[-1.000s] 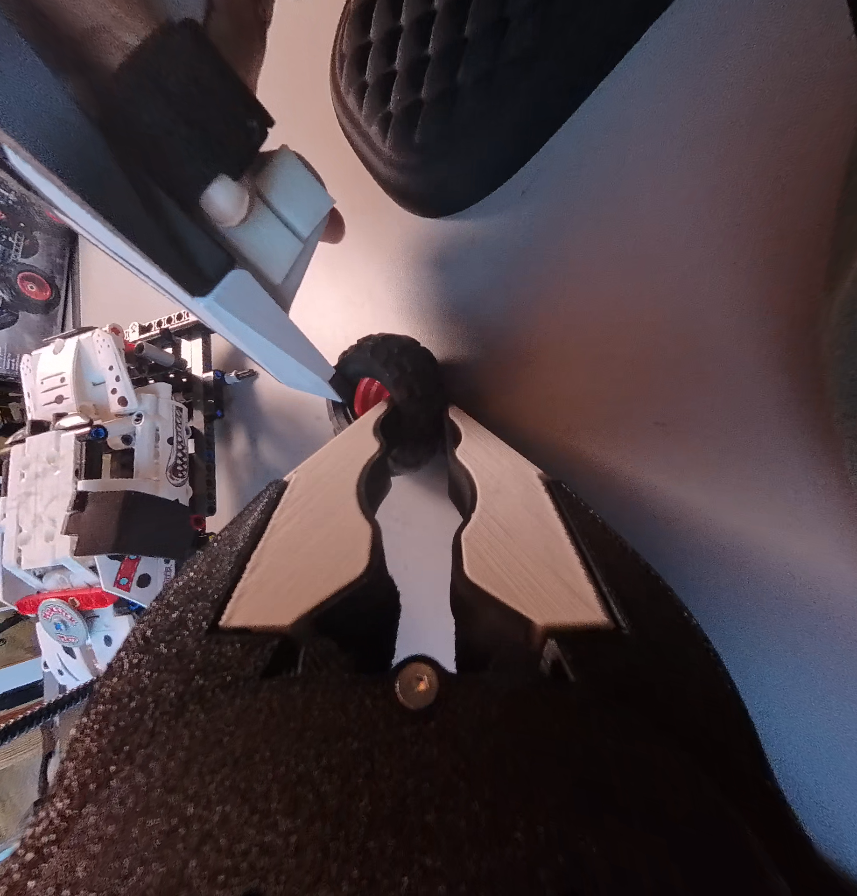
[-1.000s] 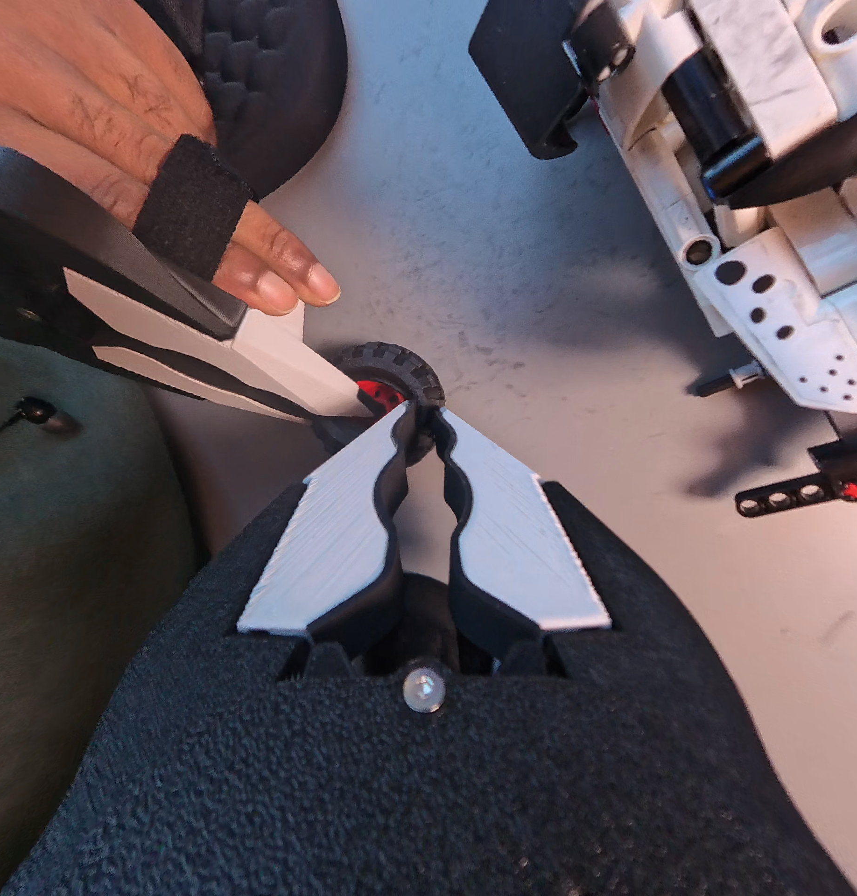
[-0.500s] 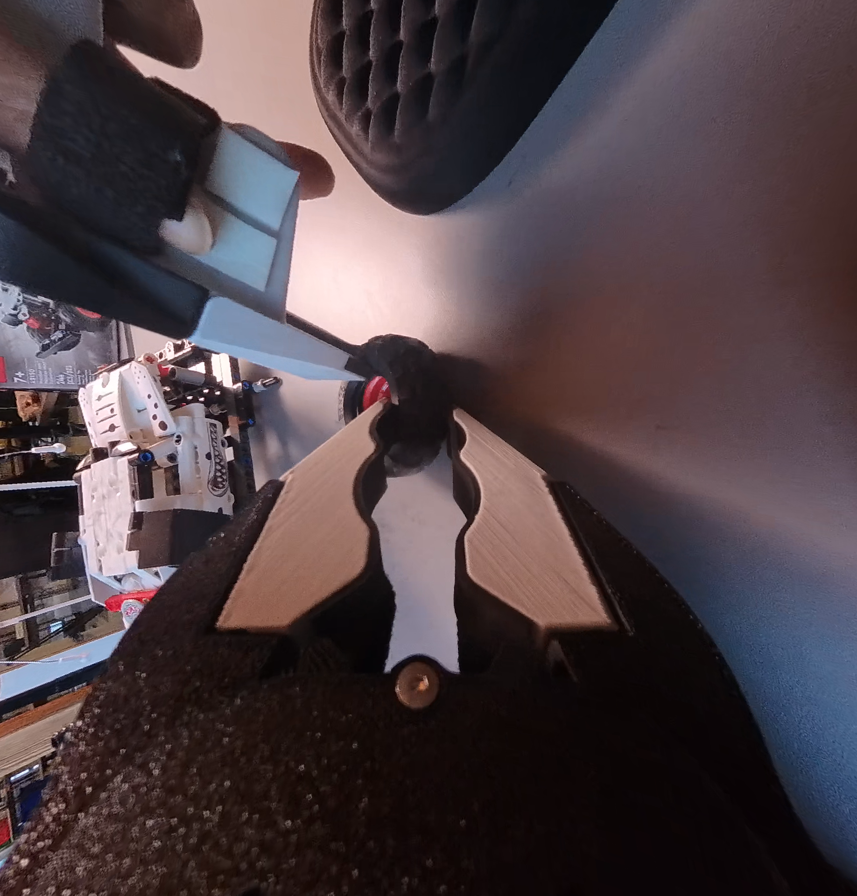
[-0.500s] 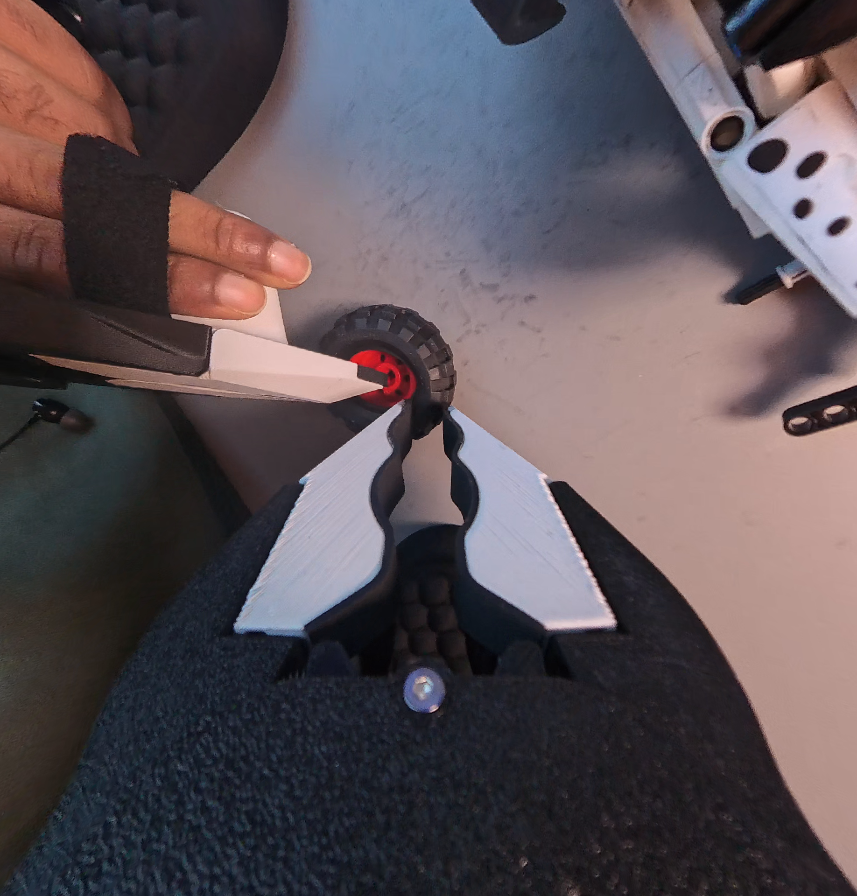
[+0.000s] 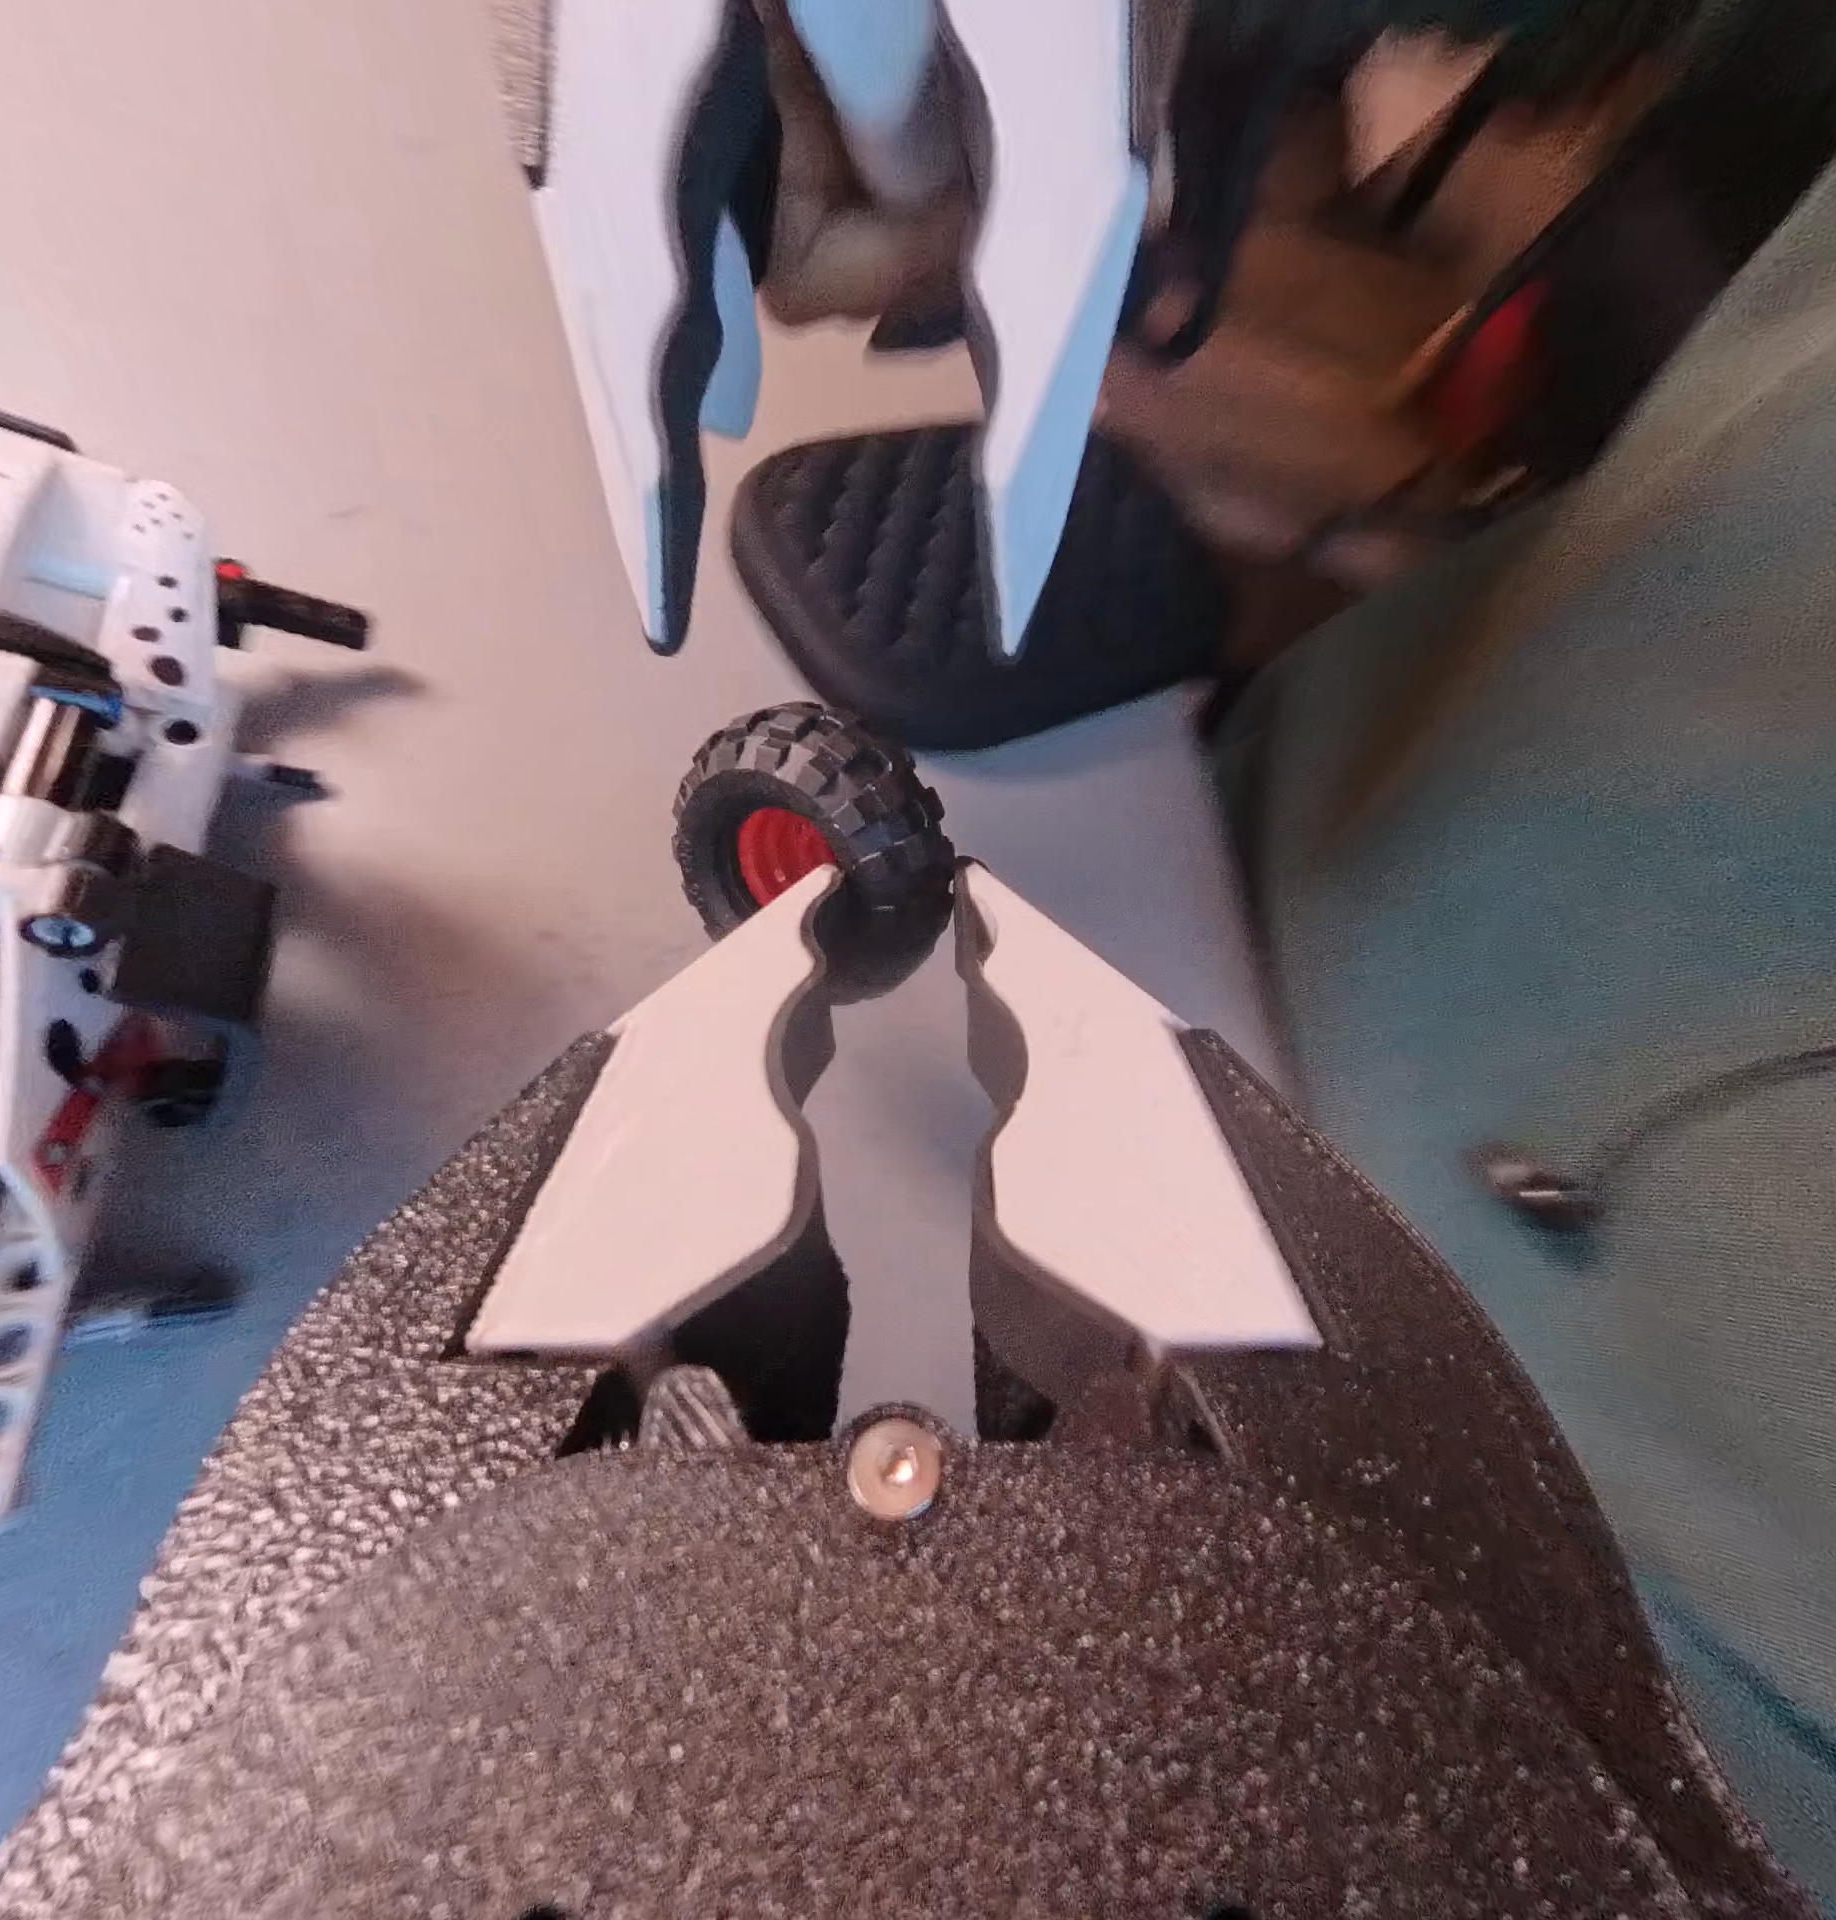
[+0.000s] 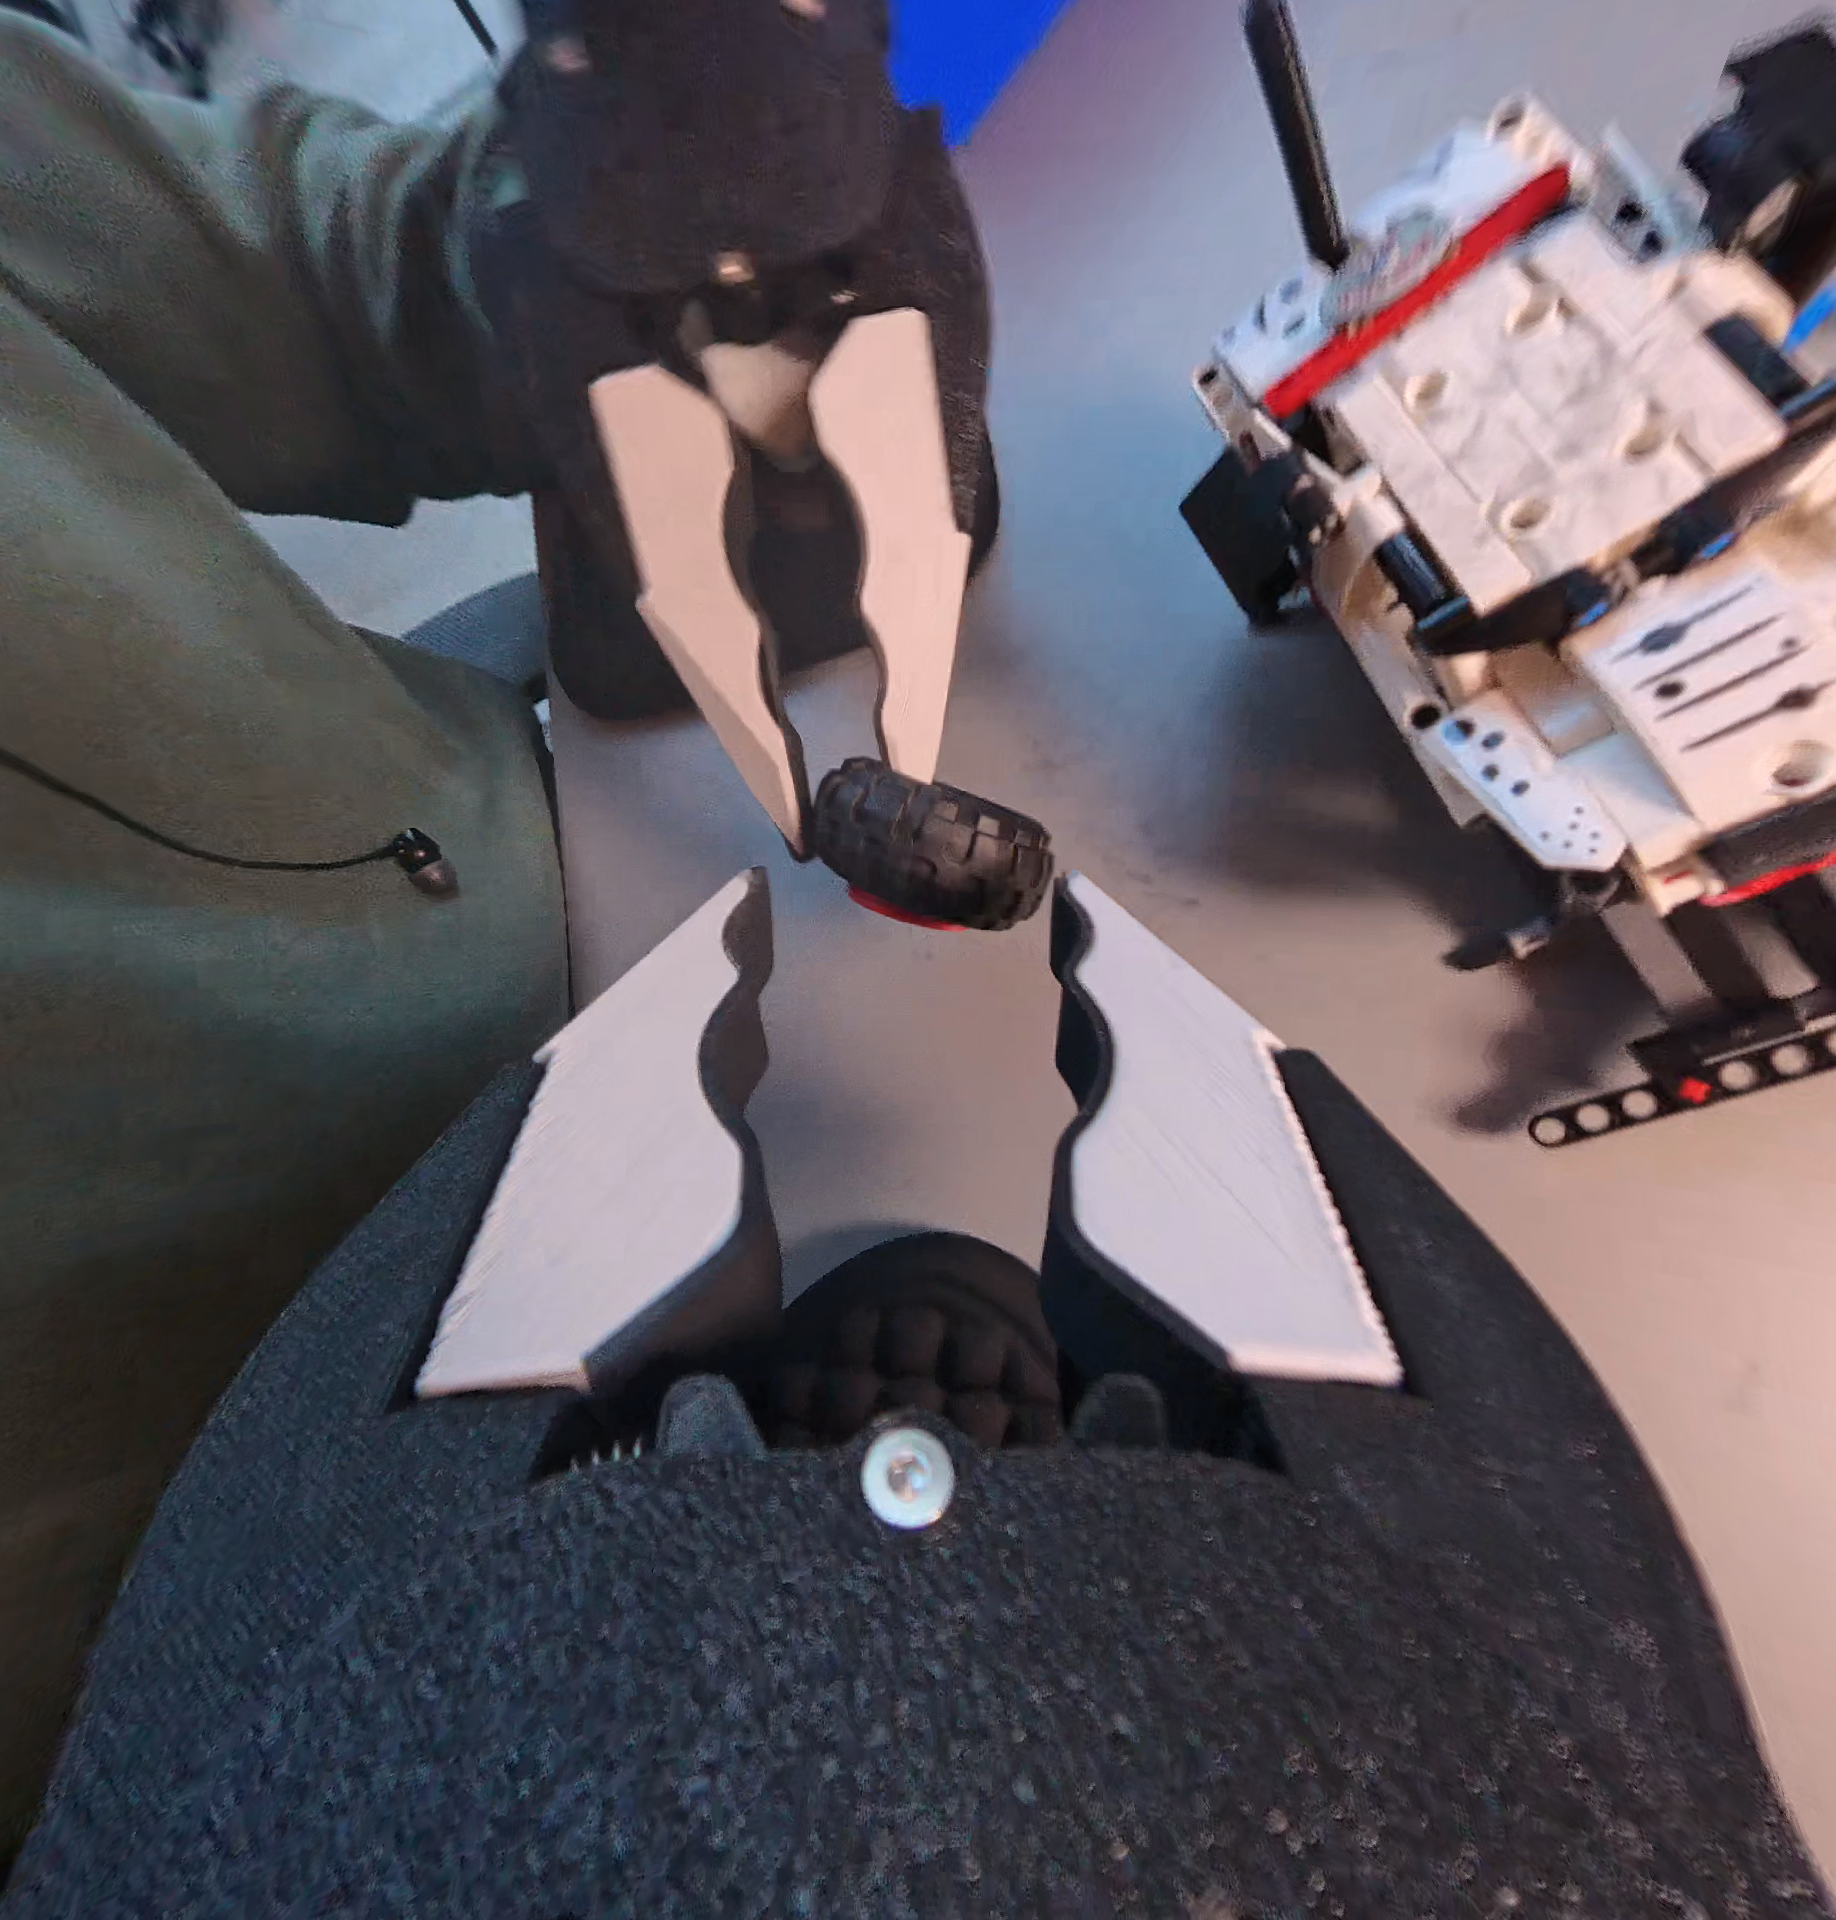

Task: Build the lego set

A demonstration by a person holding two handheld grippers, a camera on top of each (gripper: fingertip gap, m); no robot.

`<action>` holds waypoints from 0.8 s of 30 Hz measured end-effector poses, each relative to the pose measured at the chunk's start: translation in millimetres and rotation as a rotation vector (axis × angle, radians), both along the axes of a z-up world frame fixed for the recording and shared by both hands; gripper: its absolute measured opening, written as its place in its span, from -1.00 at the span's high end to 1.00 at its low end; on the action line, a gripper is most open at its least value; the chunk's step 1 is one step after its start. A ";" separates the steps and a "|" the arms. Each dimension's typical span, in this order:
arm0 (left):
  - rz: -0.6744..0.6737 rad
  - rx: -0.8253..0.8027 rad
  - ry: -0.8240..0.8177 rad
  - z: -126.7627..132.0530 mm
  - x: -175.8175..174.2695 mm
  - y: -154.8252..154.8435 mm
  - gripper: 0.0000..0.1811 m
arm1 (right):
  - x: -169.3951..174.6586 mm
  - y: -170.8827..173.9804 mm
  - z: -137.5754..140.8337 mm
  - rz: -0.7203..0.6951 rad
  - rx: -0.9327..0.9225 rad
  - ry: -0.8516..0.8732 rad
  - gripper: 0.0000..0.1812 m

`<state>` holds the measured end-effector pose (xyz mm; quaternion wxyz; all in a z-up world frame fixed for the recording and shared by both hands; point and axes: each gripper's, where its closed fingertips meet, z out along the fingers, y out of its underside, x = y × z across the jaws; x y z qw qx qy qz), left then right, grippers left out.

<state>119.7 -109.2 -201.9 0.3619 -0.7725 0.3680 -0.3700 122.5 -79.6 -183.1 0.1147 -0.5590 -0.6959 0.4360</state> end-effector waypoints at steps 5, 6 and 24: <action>-0.137 -0.235 -0.630 77.9 -5.9 -10.0 0.82 | -0.3 -7.9 22.4 0.017 0.027 0.297 0.26; -0.154 -0.249 -0.681 83.9 -5.9 -10.7 0.81 | -3.3 -8.9 27.1 0.010 0.004 0.334 0.26; 0.228 -0.285 0.164 -42.7 2.2 15.5 0.65 | 0.9 -3.0 -58.6 -0.149 -0.299 -0.250 0.70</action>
